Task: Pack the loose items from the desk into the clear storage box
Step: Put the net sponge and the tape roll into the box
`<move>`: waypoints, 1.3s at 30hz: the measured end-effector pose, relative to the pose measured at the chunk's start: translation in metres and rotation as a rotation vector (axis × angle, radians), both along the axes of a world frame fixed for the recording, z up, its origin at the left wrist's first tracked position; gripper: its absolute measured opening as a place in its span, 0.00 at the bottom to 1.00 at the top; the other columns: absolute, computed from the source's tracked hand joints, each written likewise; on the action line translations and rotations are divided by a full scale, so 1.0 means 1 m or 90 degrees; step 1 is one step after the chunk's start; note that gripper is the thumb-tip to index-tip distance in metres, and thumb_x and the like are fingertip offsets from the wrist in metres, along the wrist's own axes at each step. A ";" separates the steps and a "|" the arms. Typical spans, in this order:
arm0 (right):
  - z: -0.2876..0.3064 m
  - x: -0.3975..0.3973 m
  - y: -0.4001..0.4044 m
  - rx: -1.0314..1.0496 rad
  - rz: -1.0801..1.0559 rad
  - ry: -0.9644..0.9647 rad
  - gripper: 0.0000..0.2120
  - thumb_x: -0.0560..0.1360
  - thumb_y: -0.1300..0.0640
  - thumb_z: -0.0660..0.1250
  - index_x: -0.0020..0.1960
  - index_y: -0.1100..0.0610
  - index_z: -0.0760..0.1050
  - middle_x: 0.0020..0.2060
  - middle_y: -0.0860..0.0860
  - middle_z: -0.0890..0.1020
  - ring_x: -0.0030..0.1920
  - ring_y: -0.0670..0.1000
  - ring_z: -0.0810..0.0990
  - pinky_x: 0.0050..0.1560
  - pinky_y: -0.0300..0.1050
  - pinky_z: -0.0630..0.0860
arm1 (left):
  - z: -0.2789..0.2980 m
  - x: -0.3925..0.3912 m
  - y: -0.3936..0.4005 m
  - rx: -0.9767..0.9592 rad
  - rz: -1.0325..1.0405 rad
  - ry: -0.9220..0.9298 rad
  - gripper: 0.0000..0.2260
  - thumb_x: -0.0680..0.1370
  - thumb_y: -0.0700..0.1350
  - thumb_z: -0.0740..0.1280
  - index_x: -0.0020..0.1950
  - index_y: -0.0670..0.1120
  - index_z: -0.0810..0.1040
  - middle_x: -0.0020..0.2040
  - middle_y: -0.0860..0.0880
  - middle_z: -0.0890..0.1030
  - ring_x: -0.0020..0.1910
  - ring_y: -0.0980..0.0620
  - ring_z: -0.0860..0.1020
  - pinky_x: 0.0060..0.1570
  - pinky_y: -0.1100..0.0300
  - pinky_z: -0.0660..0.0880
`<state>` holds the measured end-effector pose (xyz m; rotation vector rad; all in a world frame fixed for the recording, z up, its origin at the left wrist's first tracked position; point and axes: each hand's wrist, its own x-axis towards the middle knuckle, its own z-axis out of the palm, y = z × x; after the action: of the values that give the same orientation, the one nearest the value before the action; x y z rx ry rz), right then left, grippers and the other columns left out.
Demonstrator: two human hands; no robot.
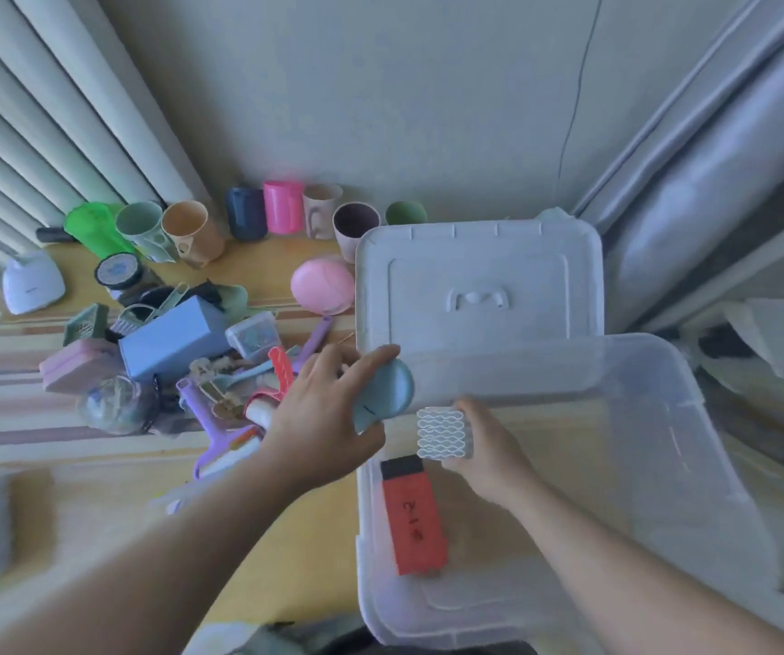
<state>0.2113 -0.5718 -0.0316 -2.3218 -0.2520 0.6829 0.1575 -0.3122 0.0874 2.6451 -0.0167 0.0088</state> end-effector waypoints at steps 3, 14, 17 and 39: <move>-0.029 0.009 0.008 0.017 -0.018 -0.058 0.33 0.69 0.58 0.82 0.67 0.47 0.69 0.63 0.44 0.74 0.58 0.50 0.76 0.57 0.45 0.72 | -0.004 -0.001 -0.024 0.019 -0.001 0.010 0.38 0.68 0.51 0.70 0.77 0.63 0.63 0.58 0.52 0.71 0.59 0.46 0.73 0.54 0.49 0.76; -0.050 0.016 0.008 -0.161 0.065 0.031 0.40 0.75 0.43 0.75 0.80 0.45 0.58 0.69 0.54 0.74 0.68 0.59 0.76 0.62 0.54 0.76 | 0.003 -0.016 -0.040 0.077 0.061 0.013 0.39 0.68 0.48 0.73 0.77 0.61 0.65 0.59 0.52 0.71 0.56 0.47 0.73 0.50 0.56 0.69; -0.049 0.010 0.006 -0.133 0.057 0.155 0.43 0.81 0.49 0.69 0.85 0.45 0.44 0.78 0.52 0.69 0.74 0.58 0.72 0.70 0.53 0.72 | 0.005 -0.016 -0.042 0.075 0.065 0.015 0.39 0.68 0.48 0.74 0.77 0.61 0.65 0.59 0.52 0.71 0.56 0.46 0.73 0.51 0.55 0.71; 0.010 0.013 -0.010 -0.192 0.346 -0.054 0.37 0.69 0.47 0.80 0.74 0.51 0.70 0.67 0.50 0.73 0.67 0.58 0.72 0.66 0.52 0.72 | -0.014 -0.019 -0.077 0.063 -0.095 0.067 0.35 0.69 0.47 0.76 0.76 0.51 0.69 0.66 0.50 0.77 0.62 0.44 0.72 0.63 0.51 0.72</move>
<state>0.2239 -0.5816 -0.0217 -2.5908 -0.8963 0.9334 0.1387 -0.3887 0.0730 2.7331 -0.1844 -0.1863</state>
